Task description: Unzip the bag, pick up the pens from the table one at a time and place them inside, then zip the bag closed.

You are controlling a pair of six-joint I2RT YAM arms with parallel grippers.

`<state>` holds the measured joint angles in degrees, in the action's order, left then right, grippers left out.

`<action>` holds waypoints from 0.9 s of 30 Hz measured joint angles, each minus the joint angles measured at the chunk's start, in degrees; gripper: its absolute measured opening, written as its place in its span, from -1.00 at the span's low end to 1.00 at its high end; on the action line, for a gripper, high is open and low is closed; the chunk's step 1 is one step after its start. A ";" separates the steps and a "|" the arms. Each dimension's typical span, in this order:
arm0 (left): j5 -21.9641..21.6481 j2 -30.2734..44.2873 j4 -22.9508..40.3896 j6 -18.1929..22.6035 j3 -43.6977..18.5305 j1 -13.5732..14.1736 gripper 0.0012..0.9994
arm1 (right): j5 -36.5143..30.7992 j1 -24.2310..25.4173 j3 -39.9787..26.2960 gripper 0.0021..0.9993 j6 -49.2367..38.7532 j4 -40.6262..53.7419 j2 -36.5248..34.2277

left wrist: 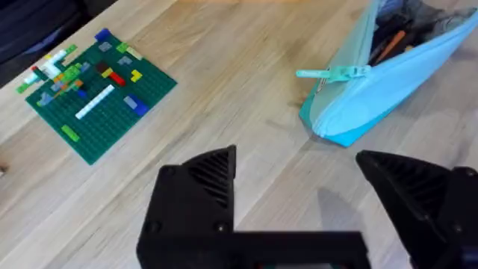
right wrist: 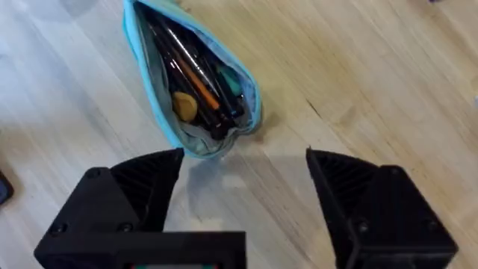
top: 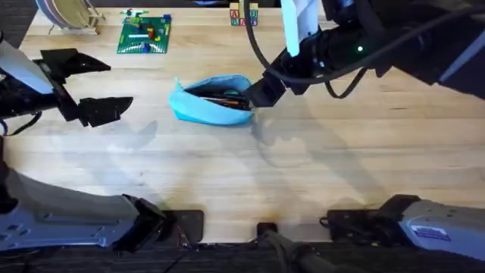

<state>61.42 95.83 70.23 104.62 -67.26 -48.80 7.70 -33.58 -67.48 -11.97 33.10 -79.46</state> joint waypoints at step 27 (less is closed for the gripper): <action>1.82 2.43 -1.09 0.00 0.00 0.00 0.99 | -10.89 -5.05 -5.36 1.00 7.74 -0.38 0.00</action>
<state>63.24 98.26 69.14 104.62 -67.26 -48.80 -3.18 -38.63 -72.84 -4.23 32.72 -79.46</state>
